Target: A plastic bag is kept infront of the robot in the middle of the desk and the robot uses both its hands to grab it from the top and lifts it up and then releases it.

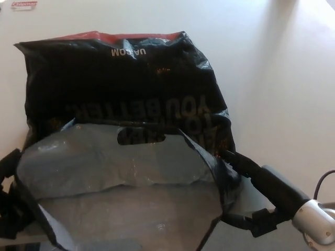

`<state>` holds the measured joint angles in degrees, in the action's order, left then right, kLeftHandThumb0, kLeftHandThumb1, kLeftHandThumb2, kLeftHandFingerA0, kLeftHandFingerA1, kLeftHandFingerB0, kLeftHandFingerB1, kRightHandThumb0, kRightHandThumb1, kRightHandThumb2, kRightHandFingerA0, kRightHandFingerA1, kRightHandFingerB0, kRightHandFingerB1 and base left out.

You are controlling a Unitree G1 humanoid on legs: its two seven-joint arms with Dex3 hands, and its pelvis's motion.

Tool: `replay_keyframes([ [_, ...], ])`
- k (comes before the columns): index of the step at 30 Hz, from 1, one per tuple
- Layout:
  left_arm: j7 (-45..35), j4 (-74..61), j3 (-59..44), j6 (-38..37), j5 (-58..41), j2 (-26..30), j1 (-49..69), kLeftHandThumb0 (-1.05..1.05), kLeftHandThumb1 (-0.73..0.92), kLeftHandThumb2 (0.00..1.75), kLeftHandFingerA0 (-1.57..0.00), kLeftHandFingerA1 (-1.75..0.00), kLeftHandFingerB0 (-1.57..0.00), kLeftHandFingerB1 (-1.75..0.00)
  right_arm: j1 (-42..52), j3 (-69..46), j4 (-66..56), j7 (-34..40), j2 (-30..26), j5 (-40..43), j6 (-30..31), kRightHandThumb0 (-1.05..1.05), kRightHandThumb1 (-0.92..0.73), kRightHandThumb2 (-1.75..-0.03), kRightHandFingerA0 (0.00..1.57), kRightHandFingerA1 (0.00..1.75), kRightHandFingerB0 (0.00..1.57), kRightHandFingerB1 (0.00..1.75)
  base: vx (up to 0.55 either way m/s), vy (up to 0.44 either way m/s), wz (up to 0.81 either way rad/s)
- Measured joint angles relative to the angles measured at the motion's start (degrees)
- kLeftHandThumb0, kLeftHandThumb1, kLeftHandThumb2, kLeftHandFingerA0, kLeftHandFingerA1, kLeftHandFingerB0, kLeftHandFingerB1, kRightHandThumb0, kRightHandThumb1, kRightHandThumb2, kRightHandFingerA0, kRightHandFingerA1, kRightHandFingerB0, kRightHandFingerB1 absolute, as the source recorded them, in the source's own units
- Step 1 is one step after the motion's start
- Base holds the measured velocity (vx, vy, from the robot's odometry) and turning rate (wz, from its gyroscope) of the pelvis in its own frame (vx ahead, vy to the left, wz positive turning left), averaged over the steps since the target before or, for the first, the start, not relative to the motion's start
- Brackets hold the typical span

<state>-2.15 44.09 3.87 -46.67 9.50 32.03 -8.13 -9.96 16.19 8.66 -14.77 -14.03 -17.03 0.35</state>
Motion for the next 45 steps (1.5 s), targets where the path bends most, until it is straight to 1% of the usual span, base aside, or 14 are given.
replay_keyframes([
  [6, -3.92, -4.37, 0.12, 1.4, -1.81, -1.48, 1.39, -0.49, 0.43, 0.7, -0.34, -0.45, -0.4, -0.44, -0.21, -0.47, 1.01, 0.29, 0.5, 0.18, -0.71, -0.49, -0.41, -0.69, 0.02, 0.37, 0.0, 0.11, 0.0, 0.0, 0.0],
  [7, -4.83, -6.36, 0.15, 1.99, -2.11, -1.96, 2.24, -0.38, 0.55, 0.56, -0.51, -0.88, -0.62, -0.78, -0.21, -0.6, 1.06, 0.53, 0.82, 0.16, -0.67, -0.26, -0.49, -0.54, 0.37, 0.52, 0.33, 0.41, 0.0, 0.0, 0.0],
  [10, -6.05, -10.7, 0.29, 3.43, -2.54, -3.34, 4.14, -0.37, 0.57, 0.57, -0.41, -1.33, -0.51, -1.44, -0.32, -1.74, 2.13, 1.97, 2.37, 0.28, -0.77, -0.2, -0.5, -0.55, 0.48, 0.75, 0.5, 0.6, 0.0, 0.0, 0.0],
  [11, -6.4, -11.89, 0.39, 3.9, -2.67, -3.83, 4.7, -0.26, 0.75, 0.47, -0.49, -1.72, -0.47, -1.75, -0.45, -2.26, 2.6, 2.52, 2.93, 0.42, -0.92, -0.08, -0.69, -0.43, 0.57, 1.7, 0.49, 1.48, 0.0, 0.0, 0.0],
  [24, -7.87, -22.06, 0.5, 7.48, -2.78, -6.56, 9.36, -0.22, 0.76, 0.51, -0.55, -1.75, -0.39, -1.75, -0.97, -8.75, 6.55, 5.33, 8.27, 5.25, -1.26, -0.26, -0.77, -0.44, 0.47, 1.69, 0.37, 1.36, 0.0, 0.0, 0.0],
  [25, -7.87, -22.13, 0.44, 7.57, -2.78, -6.67, 9.42, -0.22, 0.74, 0.51, -0.58, -1.75, -0.41, -1.74, -0.91, -8.92, 6.54, 5.32, 8.32, 5.48, -1.03, -0.41, -0.54, -0.83, 0.73, 1.2, 0.47, 0.97, 0.0, 0.0, 0.0],
  [32, -8.31, -22.92, -0.81, 9.02, -2.98, -7.01, 9.36, -0.24, 0.75, 0.51, -0.57, -1.75, -0.4, -1.75, -0.83, -10.57, 5.71, 5.16, 9.66, 8.13, 1.97, -0.44, -0.65, -0.86, 0.99, 1.41, 0.63, 1.18, 0.0, 0.0, 0.0],
  [34, -8.4, -23.49, -1.38, 9.32, -3.03, -7.01, 9.23, -0.26, 0.72, 0.53, -0.62, -1.75, -0.45, -1.72, -0.79, -10.6, 4.76, 5.06, 10.01, 8.55, 3.36, -0.28, -0.83, -0.58, 0.73, 1.75, 0.51, 1.75, 0.0, 0.0, 0.0],
  [36, -8.52, -25.18, -2.54, 9.91, -3.21, -7.0, 8.88, -0.23, 0.69, 0.57, -0.64, -1.75, -0.4, -1.74, -0.88, -10.77, 3.18, 4.74, 10.76, 9.32, 5.39, -0.49, -0.66, -0.87, 1.04, 1.45, 0.8, 1.29, 0.0, 0.0, 0.0],
  [37, -8.53, -26.63, -3.22, 10.47, -3.34, -6.98, 8.47, -0.27, 0.71, 0.53, -0.63, -1.75, -0.44, -1.71, -1.2, -11.03, 2.19, 4.59, 11.23, 9.79, 6.41, -0.34, -0.84, -0.59, 0.77, 1.75, 0.54, 1.74, 0.0, 0.0, 0.0],
  [39, -8.54, -29.19, -4.48, 11.48, -3.51, -6.86, 7.24, -0.24, 0.7, 0.54, -0.63, -1.75, -0.45, -1.69, -2.39, -11.4, 0.16, 4.2, 11.91, 10.66, 8.05, -0.35, -0.84, -0.62, 0.92, 1.75, 0.6, 1.75, 0.0, 0.0, 0.0],
  [41, -8.56, -31.95, -5.84, 12.89, -3.68, -6.48, 5.41, -0.33, 0.52, 0.76, -1.07, -1.46, -0.8, -1.31, -4.52, -12.17, -1.94, 3.82, 12.61, 11.79, 9.71, -0.42, -0.82, -0.61, 0.94, 1.75, 0.63, 1.74, 0.0, 0.0, 0.0],
  [42, -8.75, -32.83, -6.63, 13.91, -4.02, -6.33, 3.46, -0.18, 0.67, 0.56, -0.72, -1.75, -0.47, -1.74, -6.76, -13.25, -2.59, 3.77, 13.38, 12.73, 10.79, -0.43, -0.81, -0.62, 0.94, 1.75, 0.61, 1.75, 0.0, 0.0, 0.0],
  [45, -9.04, -35.11, -8.28, 16.39, -5.06, -6.01, -2.08, -0.15, 0.67, 0.55, -0.78, -1.75, -0.55, -1.75, -13.16, -16.25, -3.9, 3.72, 15.07, 15.45, 12.72, -0.47, -0.79, -0.62, 0.96, 1.75, 0.62, 1.75, 0.0, 0.0, 0.0],
])
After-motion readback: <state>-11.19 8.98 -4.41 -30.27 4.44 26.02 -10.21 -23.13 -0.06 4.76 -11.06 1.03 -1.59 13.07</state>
